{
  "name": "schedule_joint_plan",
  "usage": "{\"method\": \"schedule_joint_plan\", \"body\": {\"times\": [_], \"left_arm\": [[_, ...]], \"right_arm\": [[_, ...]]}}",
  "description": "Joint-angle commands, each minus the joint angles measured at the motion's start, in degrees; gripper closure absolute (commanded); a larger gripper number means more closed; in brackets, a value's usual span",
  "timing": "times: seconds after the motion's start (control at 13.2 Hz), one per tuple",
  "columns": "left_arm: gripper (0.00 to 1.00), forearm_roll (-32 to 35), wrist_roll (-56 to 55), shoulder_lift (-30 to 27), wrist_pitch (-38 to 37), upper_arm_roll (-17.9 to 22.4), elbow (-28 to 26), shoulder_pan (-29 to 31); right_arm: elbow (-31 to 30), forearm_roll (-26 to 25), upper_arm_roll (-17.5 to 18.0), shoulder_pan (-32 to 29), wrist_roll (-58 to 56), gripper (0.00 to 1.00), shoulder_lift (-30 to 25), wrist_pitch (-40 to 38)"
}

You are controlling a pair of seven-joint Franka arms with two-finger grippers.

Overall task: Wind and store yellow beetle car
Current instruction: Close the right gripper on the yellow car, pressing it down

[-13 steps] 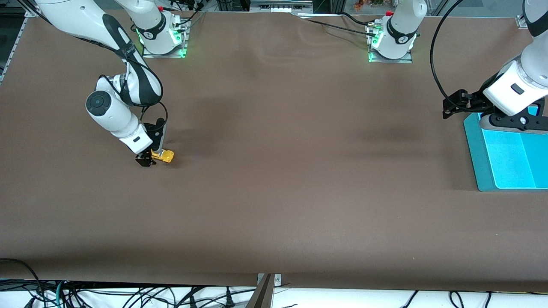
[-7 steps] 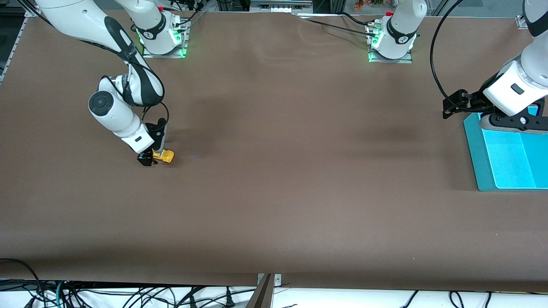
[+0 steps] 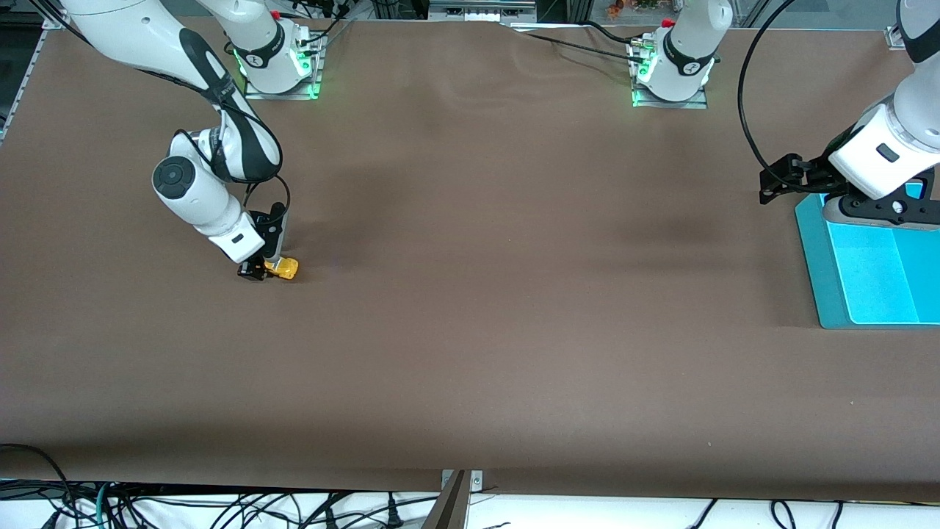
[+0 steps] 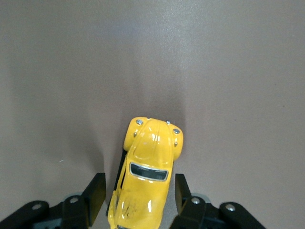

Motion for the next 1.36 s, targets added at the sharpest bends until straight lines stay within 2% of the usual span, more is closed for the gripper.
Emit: {"method": "schedule_joint_plan", "body": {"times": [0.0,0.3,0.76,1.29], "left_arm": [[0.00,-0.44,0.56,0.52,-1.21,-0.05,1.61,0.21],[0.00,-0.44,0.56,0.52,-1.30,-0.05,1.61,0.21],[0.00,-0.44,0.56,0.52,-1.30,-0.05,1.61,0.30],[0.00,-0.44,0.56,0.52,-1.30,-0.05,1.61,0.39]], "right_arm": [[-1.02,0.33,0.09,-0.28,-0.90,0.49,-0.56,1.38],[-1.11,0.33,0.09,-0.28,-0.55,0.50,-0.73,1.29],[-1.11,0.33,0.53,-0.19,0.33,0.58,-0.99,1.12],[-1.90,0.33,0.26,-0.28,0.06,0.58,-0.64,1.73]]}}
